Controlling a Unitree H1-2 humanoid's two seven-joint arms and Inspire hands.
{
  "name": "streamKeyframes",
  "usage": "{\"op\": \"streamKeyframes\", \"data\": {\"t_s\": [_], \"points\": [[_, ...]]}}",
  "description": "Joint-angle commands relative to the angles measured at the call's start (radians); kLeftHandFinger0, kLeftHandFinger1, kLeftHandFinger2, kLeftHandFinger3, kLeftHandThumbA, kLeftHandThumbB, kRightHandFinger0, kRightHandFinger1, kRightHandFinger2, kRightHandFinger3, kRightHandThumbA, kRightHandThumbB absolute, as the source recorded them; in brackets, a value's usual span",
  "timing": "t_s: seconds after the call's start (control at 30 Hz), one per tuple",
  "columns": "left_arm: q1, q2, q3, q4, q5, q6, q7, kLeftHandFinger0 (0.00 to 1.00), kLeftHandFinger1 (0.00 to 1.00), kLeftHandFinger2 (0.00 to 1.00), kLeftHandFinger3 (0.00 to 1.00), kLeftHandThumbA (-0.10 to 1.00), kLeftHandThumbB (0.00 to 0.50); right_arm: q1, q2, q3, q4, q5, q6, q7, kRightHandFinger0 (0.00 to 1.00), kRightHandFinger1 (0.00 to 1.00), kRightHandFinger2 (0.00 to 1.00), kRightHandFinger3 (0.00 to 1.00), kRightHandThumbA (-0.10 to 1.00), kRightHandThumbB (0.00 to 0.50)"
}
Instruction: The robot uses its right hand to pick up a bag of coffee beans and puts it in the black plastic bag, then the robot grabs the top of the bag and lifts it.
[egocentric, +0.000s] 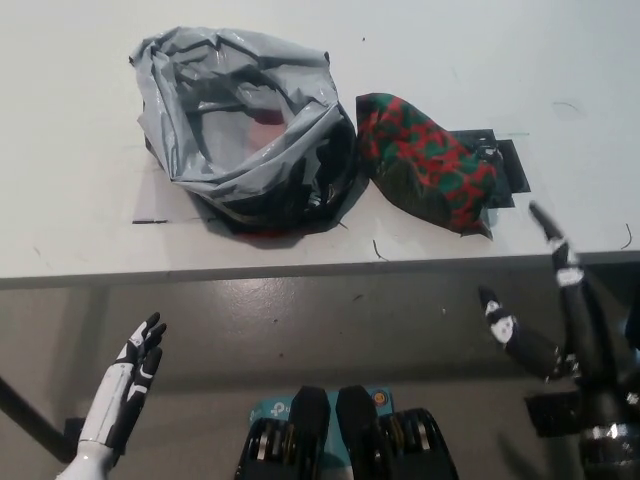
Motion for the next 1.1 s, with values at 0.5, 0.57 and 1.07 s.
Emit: {"op": "streamKeyframes", "data": {"t_s": [0.5, 0.57, 1.07], "points": [[-0.001, 0.012, -0.003, -0.035, 0.022, -0.035, -0.004, 1.0, 1.0, 1.0, 1.0, 1.0, 0.217, -0.837, -0.212, 0.166, 0.127, -0.338, 0.641, 0.553, 1.0, 1.0, 1.0, 1.0, 1.0, 0.459], [-0.005, 0.014, -0.001, -0.031, 0.02, -0.039, -0.004, 1.0, 1.0, 1.0, 1.0, 1.0, 0.218, -0.879, -0.193, 0.19, 0.228, -0.336, 0.641, 0.53, 1.0, 1.0, 1.0, 1.0, 1.0, 0.463], [0.01, 0.009, -0.005, -0.054, 0.019, -0.02, -0.011, 1.0, 1.0, 1.0, 1.0, 1.0, 0.237, -0.948, -0.041, 0.198, 0.644, -0.361, 0.641, 0.484, 1.0, 1.0, 1.0, 1.0, 1.0, 0.488]]}}
